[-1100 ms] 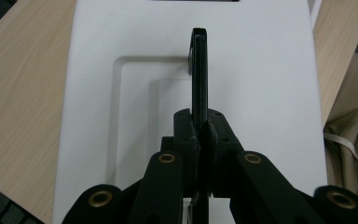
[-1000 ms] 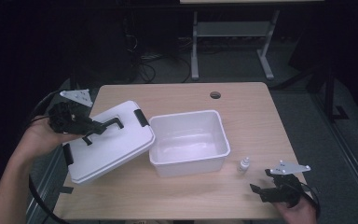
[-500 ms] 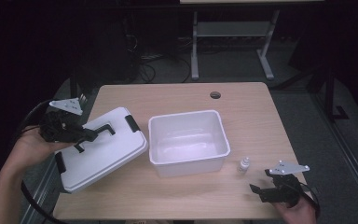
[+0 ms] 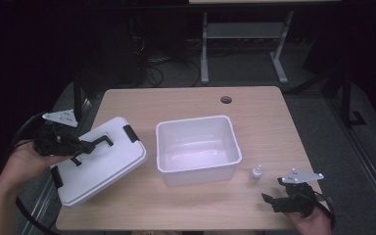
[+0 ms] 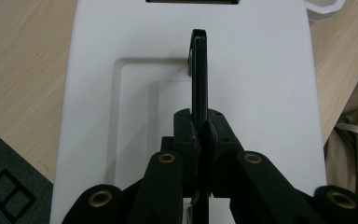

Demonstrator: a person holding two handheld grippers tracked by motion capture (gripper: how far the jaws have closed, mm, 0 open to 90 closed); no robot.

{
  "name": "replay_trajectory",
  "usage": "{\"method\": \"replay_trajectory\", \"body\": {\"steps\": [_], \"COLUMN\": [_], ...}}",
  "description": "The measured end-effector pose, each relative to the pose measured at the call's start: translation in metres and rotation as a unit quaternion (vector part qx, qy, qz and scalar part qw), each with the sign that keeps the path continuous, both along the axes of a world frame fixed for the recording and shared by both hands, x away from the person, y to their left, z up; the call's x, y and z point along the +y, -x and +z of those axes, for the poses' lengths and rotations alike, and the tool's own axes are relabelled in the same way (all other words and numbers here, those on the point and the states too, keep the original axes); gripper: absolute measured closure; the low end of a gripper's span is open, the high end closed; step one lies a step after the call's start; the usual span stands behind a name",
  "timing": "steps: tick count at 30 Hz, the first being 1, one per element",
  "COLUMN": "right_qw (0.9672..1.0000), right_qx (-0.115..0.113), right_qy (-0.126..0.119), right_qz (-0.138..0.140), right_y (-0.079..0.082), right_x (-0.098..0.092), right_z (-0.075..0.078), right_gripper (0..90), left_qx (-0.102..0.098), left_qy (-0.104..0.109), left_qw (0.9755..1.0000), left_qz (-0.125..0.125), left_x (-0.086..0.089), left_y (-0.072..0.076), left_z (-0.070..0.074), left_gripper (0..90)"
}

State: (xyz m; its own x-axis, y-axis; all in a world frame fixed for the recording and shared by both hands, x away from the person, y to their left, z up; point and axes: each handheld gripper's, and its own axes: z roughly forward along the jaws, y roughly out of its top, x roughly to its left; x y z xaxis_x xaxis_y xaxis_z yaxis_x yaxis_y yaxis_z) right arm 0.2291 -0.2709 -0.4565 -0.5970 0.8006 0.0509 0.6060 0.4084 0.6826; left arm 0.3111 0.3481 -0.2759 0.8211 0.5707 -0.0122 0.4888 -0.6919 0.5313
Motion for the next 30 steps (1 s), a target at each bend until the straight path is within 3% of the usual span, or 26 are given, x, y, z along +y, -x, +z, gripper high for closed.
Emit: {"method": "replay_trajectory", "body": {"steps": [16,30], "right_qw": [1.0,0.9999], "right_qx": [0.0,-0.001], "right_qy": [0.007,0.011], "right_qz": [0.001,0.003], "right_y": [0.0,0.001], "right_x": [0.003,0.004], "right_z": [-0.001,-0.001], "right_gripper": [16.8,16.6], "left_qx": [0.011,0.022], "left_qy": [0.002,-0.001], "left_qw": [0.9997,0.9993], "left_qz": [0.022,0.03], "left_x": [0.018,0.008], "left_y": [0.008,0.006], "left_z": [-0.032,-0.076], "left_gripper": [84.4,84.3]}}
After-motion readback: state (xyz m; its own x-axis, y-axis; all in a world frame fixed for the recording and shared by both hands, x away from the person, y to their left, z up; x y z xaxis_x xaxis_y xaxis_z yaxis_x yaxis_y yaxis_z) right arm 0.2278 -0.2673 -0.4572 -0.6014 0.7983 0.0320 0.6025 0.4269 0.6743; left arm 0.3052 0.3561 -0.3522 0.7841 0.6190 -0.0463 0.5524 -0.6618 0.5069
